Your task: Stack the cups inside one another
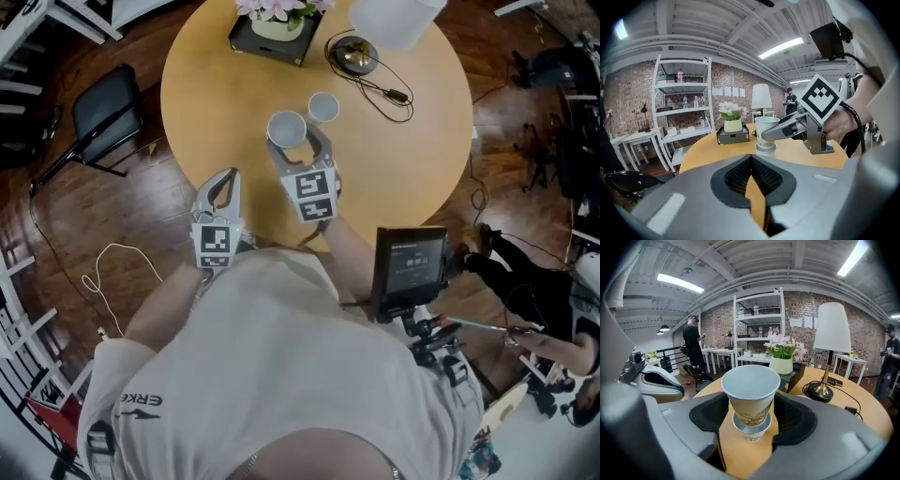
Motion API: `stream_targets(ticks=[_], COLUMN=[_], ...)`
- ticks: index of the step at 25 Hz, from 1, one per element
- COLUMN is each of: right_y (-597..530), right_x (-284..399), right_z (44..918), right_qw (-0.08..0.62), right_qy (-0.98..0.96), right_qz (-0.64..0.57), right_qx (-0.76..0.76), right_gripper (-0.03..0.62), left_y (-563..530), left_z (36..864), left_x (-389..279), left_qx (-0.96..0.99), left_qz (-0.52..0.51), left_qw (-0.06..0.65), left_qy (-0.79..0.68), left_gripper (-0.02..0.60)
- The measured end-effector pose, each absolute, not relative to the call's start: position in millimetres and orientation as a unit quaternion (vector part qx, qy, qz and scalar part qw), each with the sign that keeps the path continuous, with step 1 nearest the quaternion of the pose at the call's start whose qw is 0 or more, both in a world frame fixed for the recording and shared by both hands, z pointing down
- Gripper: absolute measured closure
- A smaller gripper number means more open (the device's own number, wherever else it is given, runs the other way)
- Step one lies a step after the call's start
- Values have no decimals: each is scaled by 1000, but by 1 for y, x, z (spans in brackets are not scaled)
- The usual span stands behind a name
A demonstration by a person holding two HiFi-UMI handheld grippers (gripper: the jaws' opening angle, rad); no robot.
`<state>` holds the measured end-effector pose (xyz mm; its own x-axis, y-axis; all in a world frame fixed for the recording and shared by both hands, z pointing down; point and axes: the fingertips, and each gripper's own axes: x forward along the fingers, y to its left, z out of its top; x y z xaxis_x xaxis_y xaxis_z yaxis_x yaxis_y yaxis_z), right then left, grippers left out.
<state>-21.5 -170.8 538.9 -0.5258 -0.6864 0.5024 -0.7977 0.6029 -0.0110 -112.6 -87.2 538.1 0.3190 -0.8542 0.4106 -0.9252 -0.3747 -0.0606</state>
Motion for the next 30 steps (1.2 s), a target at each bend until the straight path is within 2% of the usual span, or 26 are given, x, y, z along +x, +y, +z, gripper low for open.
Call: stream_targets(ticks=[15, 30], right_y=[-171, -170], right_x=[-25, -17], right_z=[575, 584], right_qw=[265, 271], right_qy=[-857, -848], right_qz=[154, 157], right_qx=[415, 429], right_gripper=[252, 192], left_y=[-98, -105], left_z=[552, 556], left_x=[-112, -107], left_qx=[810, 818], left_qz=[204, 202], left_qw=[109, 104], left_qy=[-538, -529], left_gripper=[580, 580])
